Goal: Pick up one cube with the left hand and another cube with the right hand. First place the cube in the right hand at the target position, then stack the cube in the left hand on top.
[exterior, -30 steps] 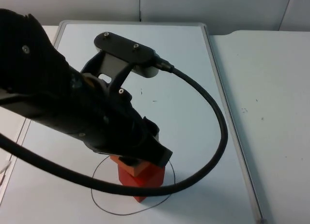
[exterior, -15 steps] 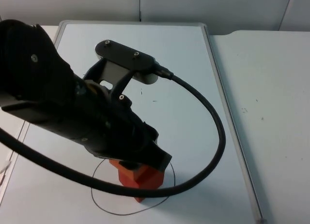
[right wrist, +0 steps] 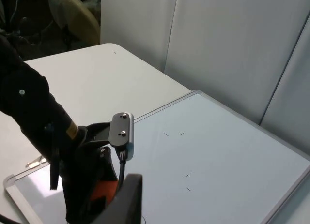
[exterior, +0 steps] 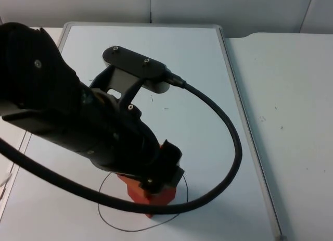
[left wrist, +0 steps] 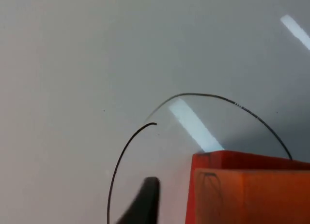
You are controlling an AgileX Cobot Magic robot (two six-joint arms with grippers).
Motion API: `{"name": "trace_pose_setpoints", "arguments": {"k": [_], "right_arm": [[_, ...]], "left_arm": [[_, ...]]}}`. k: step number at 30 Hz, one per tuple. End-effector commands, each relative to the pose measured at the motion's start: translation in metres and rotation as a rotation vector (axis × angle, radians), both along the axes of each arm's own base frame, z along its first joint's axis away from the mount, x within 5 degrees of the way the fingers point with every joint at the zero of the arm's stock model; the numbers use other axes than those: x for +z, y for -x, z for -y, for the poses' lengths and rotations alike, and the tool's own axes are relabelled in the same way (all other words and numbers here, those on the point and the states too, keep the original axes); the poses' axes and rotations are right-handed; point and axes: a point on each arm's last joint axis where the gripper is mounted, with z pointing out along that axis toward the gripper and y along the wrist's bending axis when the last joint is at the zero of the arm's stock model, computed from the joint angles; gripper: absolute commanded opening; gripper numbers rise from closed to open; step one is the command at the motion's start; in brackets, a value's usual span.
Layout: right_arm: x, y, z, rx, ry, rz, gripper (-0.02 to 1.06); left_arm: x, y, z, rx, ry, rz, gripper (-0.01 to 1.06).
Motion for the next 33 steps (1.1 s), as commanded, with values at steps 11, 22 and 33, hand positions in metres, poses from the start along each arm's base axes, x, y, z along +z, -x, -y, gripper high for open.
{"name": "trace_pose_setpoints", "arguments": {"k": [11,22,33], "right_arm": [[-0.001,0.0,0.001,0.003,0.005,0.012,1.05],[-0.001,0.001,0.0,0.004,0.003,0.006,1.05],[-0.003,0.0,0.002,-0.009,0.027,-0.005,1.05]], "left_arm": [[0.035,0.006,0.004,-0.023,0.082,0.01,1.05],[0.192,0.037,-0.007,-0.285,0.243,0.248,1.05],[0.28,0.103,-0.087,-0.236,0.237,0.576,1.05]]}}
